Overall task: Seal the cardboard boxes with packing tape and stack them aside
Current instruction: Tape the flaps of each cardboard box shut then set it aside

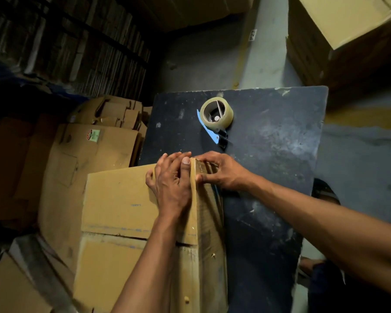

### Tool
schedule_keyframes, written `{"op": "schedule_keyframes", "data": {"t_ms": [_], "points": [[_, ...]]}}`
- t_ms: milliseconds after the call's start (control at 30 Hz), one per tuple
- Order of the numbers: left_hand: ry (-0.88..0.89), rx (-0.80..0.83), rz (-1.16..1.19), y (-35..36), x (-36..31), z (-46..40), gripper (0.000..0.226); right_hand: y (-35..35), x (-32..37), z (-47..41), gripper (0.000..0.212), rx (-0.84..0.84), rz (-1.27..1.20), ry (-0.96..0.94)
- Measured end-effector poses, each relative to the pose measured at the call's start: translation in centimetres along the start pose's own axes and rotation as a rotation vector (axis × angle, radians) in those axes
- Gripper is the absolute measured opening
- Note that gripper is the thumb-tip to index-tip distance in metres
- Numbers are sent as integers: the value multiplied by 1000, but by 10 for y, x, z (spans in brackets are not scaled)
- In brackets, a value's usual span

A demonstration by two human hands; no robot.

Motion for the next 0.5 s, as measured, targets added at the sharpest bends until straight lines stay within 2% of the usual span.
{"op": "schedule_keyframes", "data": {"t_ms": [100,167,233,300,367,500], "points": [[3,5,1,0,0,1,52,1,-5,1,61,1,53,-10],[1,14,-5,-1,-1,1,54,-8,-5,2,70,76,97,18],[7,24,-15,-2,-2,1,53,-15,-2,7,92,178,201,13],[16,35,-18,-3,-3,1,50,-10,1,16,122,219,317,-12],[28,42,-9,-3,-3,-1,49,3,5,24,142,184,385,-46],[59,27,96,-9,3,5,49,17,5,29,147,72,368,-76]]}}
Point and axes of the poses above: each hand's wrist, its own z-axis away from the middle knuckle, its own y-axis out of the palm, x = y × z, the point moved 5 cm from there along -z, towards the middle knuckle, and after that the axes turned 7 degrees about -x, right-handed, at the moved point
